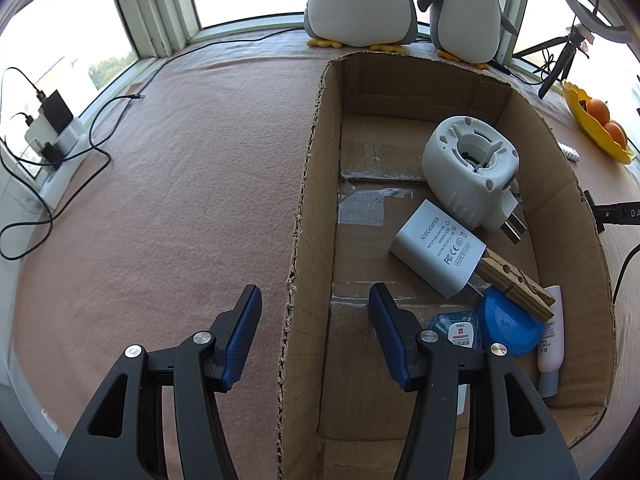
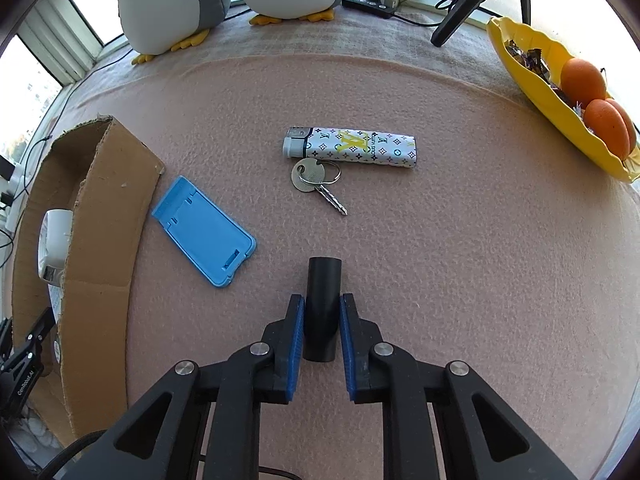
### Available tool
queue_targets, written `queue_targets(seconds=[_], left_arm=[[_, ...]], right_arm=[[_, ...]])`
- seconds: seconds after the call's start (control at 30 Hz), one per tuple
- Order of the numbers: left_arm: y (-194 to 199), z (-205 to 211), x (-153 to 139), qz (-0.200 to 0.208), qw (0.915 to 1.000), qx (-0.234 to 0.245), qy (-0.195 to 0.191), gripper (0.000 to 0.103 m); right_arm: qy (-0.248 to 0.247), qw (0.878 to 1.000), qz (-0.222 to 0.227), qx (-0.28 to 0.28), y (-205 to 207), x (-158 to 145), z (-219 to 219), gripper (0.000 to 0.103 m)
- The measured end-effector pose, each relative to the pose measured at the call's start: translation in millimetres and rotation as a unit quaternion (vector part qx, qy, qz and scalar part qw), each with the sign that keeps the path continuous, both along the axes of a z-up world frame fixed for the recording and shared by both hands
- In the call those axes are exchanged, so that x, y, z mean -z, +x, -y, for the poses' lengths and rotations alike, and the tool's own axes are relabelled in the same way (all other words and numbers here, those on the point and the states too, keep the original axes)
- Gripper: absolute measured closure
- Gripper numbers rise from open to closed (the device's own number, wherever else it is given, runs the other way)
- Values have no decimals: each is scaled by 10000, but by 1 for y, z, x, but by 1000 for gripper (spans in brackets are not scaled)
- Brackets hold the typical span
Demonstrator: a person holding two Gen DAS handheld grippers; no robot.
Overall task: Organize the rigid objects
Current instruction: 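Move the right gripper to the black cylinder and grasp it, then carry the black cylinder with the right gripper over the box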
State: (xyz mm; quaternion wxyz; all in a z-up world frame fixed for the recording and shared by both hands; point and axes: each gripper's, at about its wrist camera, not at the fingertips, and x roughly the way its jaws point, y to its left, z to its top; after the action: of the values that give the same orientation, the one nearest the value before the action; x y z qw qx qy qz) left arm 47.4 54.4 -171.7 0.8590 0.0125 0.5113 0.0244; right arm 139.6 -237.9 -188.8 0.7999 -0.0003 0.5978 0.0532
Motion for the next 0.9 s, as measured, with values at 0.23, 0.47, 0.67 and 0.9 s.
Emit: queue_targets(seconds=[0.23,0.47,0.67,0.9], left_arm=[[0,0,0,2,10000,-2,-8,47],[-1,-1,0,6,10000,-3,-19,47],[-1,-2,0,6,10000,-4,-17,47],[-1,-2,0,12,10000,-13,-43,47]], right_arm=[[6,10000,51,-41,-5,-2,0,88],[9,9996,288,-63,-12,-18,-4,88],[105,9983,535,-210,-19,-40,-18,88],[268,9955,713,-557,-28,-61,-47,88]])
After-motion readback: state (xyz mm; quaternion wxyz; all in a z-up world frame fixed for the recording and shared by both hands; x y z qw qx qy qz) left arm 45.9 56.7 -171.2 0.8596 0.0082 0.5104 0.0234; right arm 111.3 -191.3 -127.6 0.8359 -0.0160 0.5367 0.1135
